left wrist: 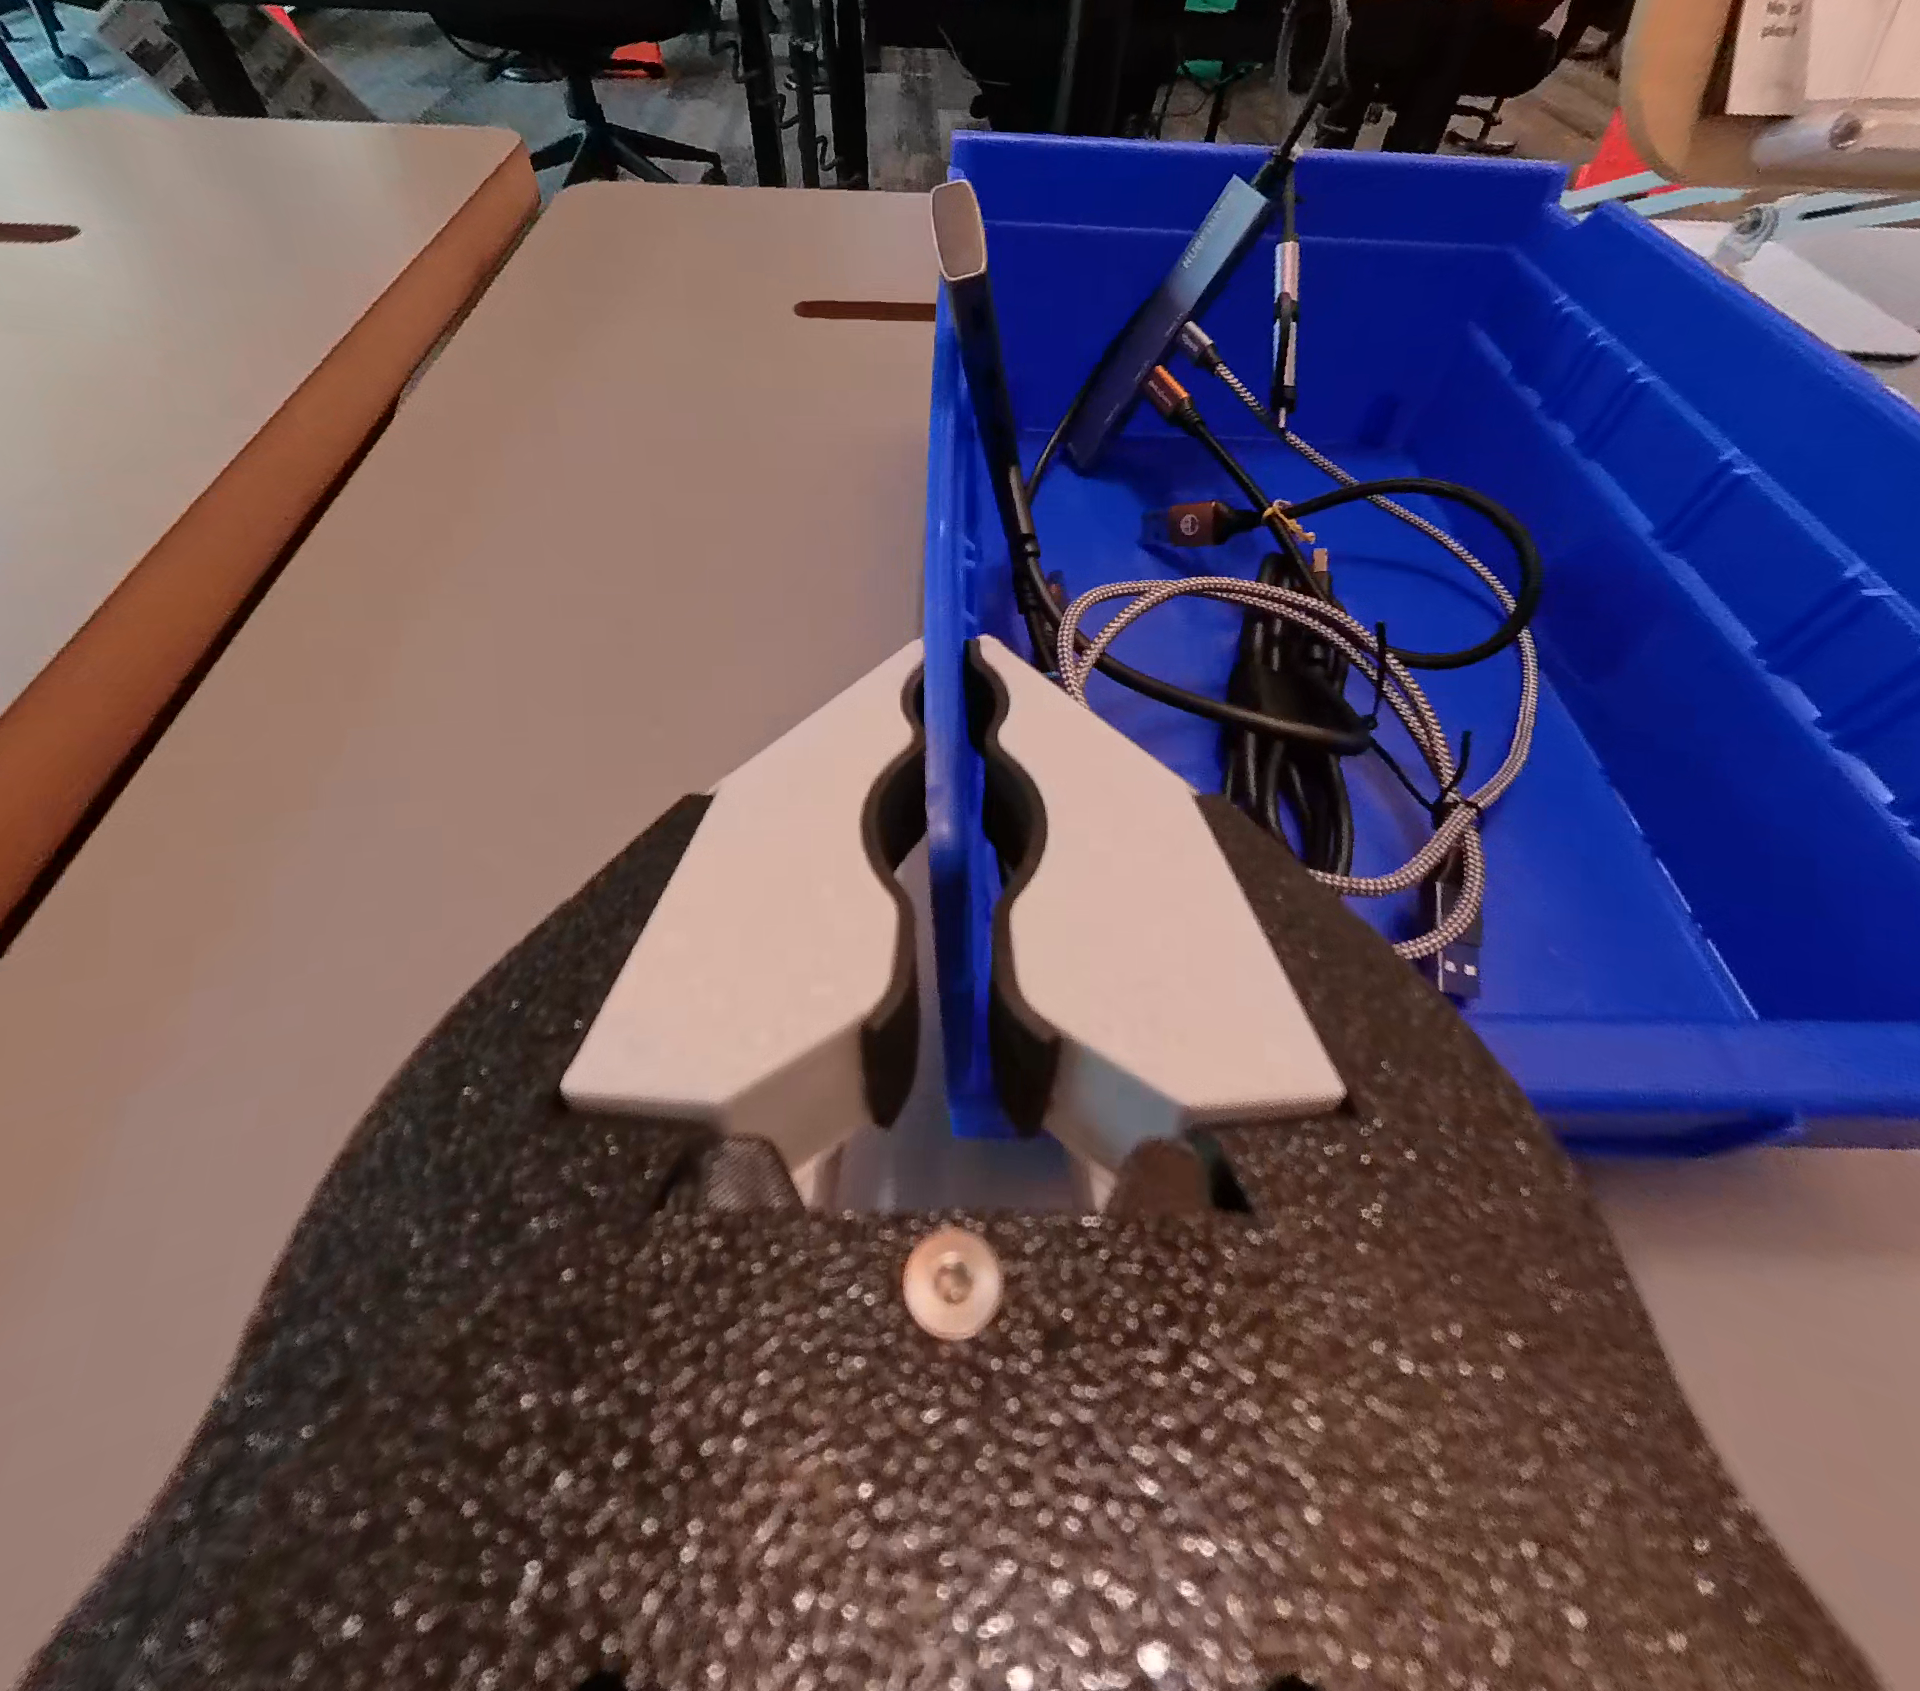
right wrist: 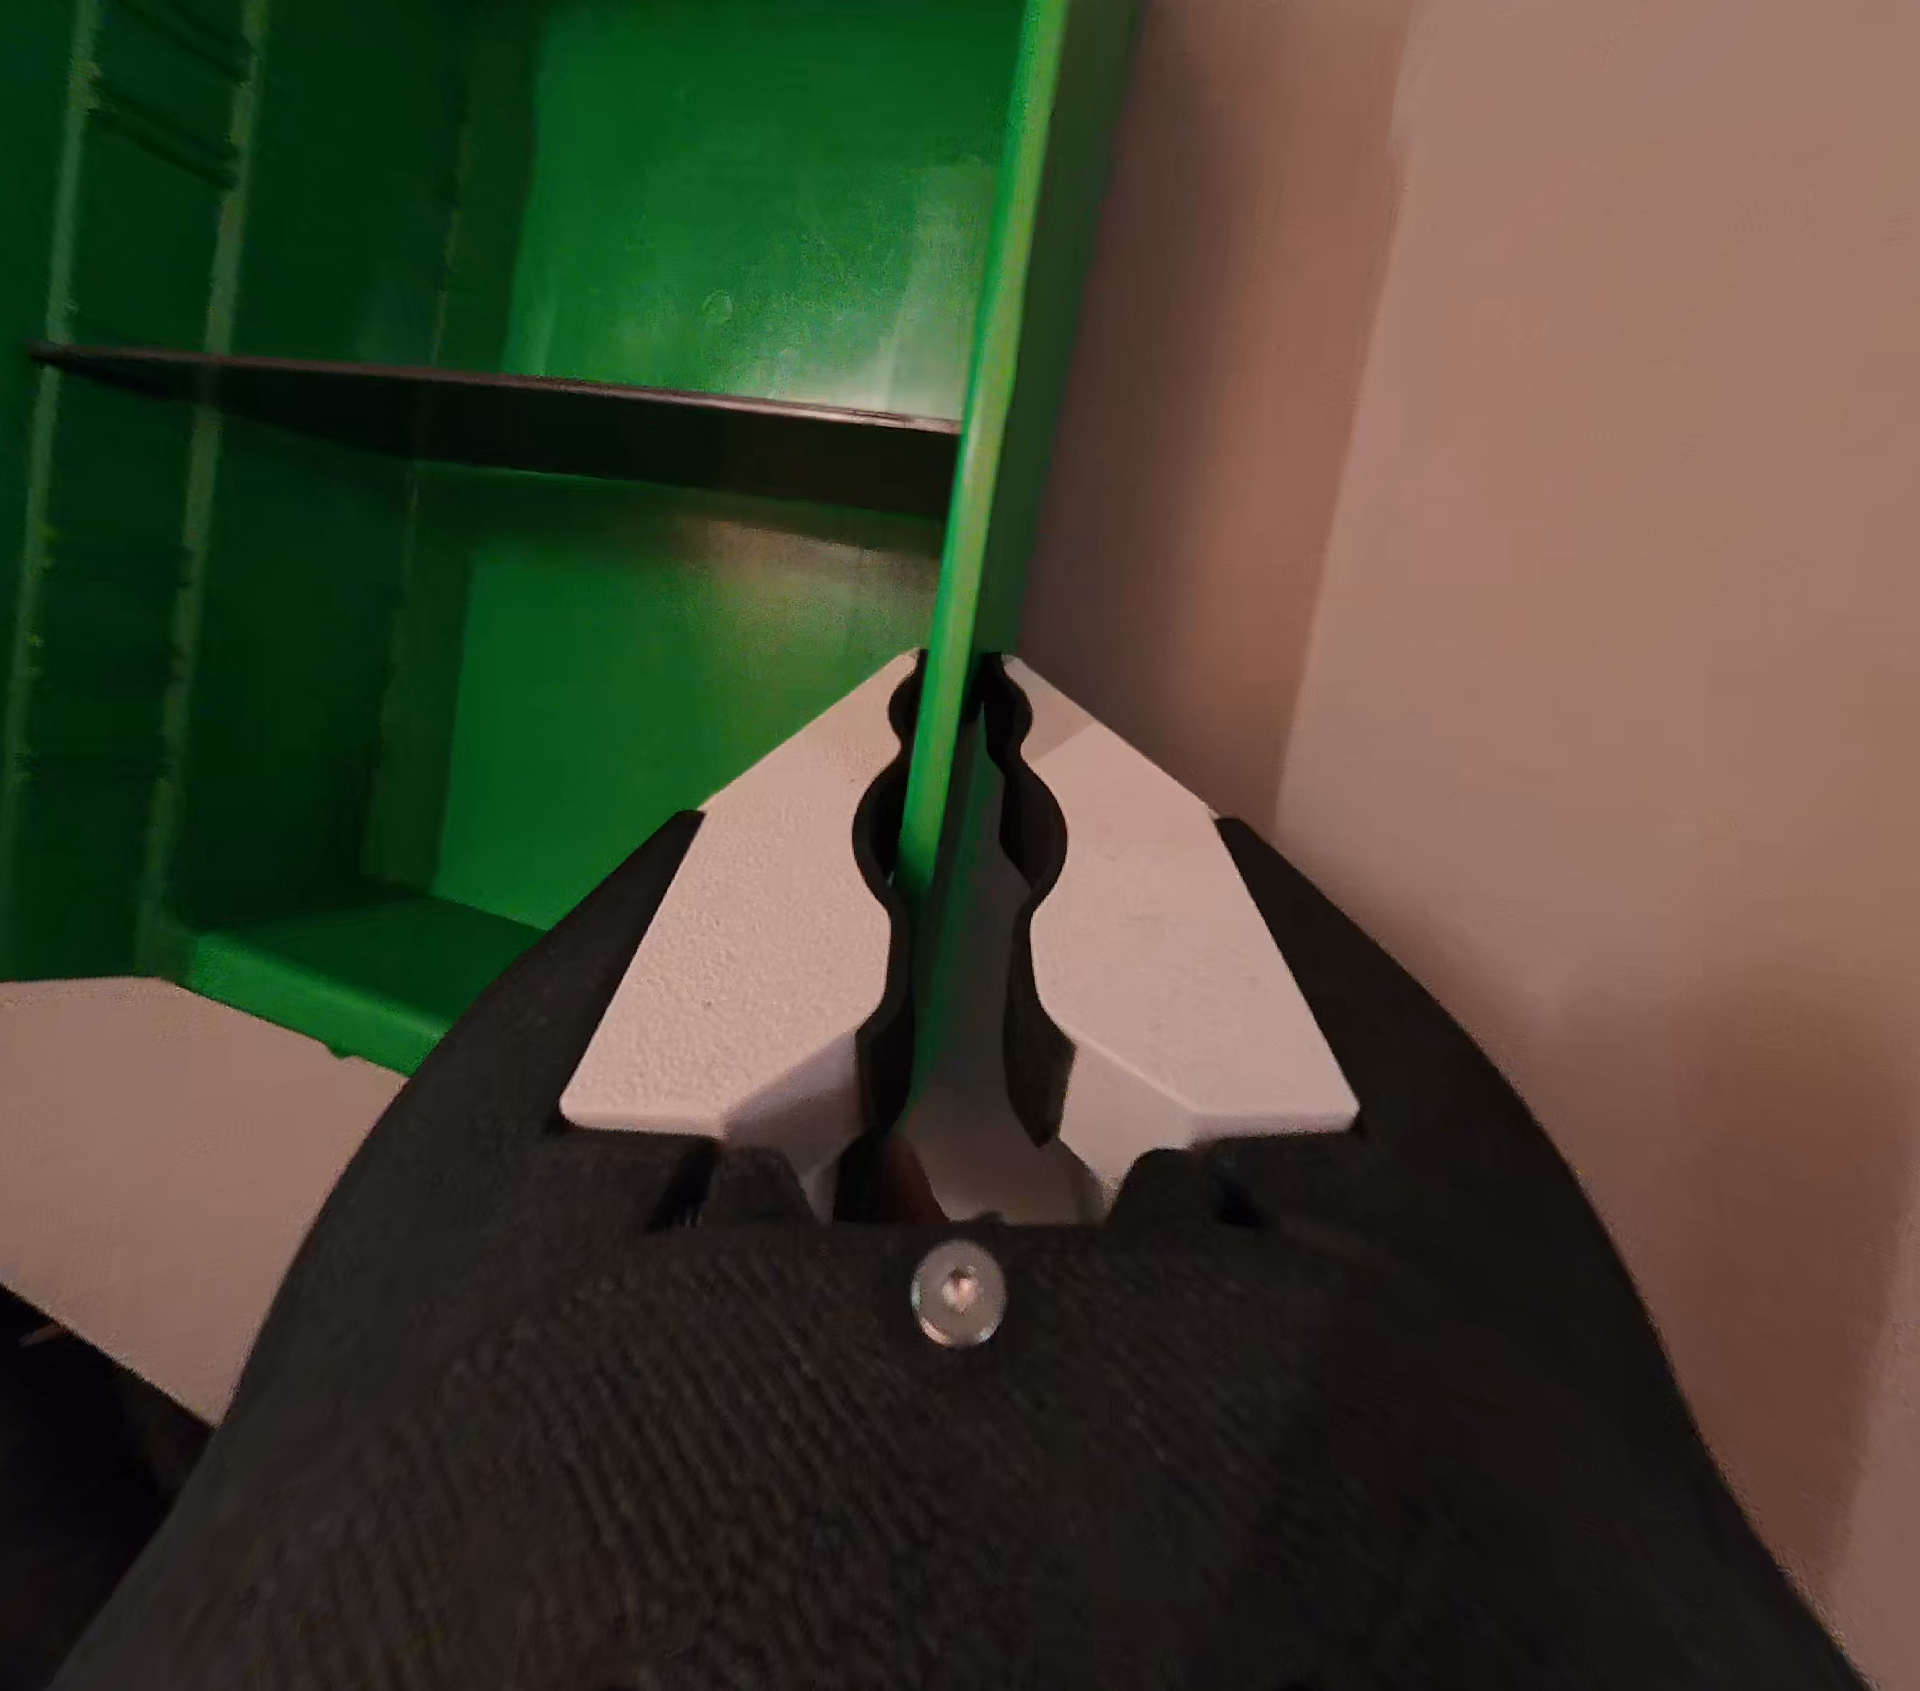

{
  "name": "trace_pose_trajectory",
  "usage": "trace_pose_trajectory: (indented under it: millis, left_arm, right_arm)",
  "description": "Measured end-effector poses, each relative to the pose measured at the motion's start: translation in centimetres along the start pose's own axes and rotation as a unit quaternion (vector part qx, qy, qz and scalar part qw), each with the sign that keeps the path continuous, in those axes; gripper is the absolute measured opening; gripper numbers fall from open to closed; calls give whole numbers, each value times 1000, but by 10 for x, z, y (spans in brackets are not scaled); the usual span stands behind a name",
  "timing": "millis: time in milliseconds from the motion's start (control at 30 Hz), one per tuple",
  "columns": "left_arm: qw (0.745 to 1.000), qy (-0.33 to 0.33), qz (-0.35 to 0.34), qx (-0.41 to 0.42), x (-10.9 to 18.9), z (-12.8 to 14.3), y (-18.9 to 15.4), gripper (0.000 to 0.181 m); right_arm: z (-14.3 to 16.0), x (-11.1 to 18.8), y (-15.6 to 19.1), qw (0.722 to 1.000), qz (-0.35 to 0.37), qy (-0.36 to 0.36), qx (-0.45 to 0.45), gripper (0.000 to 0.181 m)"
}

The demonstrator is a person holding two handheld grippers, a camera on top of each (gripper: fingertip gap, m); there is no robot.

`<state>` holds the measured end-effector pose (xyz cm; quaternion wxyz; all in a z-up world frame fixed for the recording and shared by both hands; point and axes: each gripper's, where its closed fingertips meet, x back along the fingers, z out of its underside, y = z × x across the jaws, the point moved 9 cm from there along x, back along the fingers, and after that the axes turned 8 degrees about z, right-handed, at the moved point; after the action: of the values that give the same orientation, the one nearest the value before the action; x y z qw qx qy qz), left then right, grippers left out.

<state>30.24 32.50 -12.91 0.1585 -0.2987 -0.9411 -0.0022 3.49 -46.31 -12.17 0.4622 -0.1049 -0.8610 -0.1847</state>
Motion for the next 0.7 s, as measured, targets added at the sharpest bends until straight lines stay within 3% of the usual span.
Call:
trace_pose_trajectory:
  millis: [200, 233, 300, 333, 433, 500, 567, 700]
  left_arm:
    - [999, 28, 8, -40, -16, -9, 15, 3]
    - [997, 41, 10, -64, -16, -11, 16, 5]
    - [990, 45, 5, -135, -11, -24, 14, 28]
    - [983, 38, 14, -181, -9, -33, 10, 33]
    - [942, 41, 59, -329, -8, -62, -3, 52]
    - [902, 70, 75, -419, -17, -76, -5, 66]
    - [868, 106, 92, -475, -31, -86, -3, 68]
    - [830, 181, 116, -515, -63, -94, 10, 66]
  right_arm:
    - [-4, 0, 9, 999, 8, -28, 30, 20]
    - [-4, 3, 10, 998, 23, -45, 39, 29]
    - [-1, 15, 11, 993, 65, -81, 53, 66]
    - [1, 24, 11, 989, 90, -99, 69, 75]
    - [13, 55, 23, 971, 141, -149, 126, 103]
    - [23, 76, 45, 959, 120, -201, 162, 104]
    - [39, 92, 73, 947, 64, -239, 203, 102]
    - [82, 106, 119, 921, -27, -266, 283, 94]
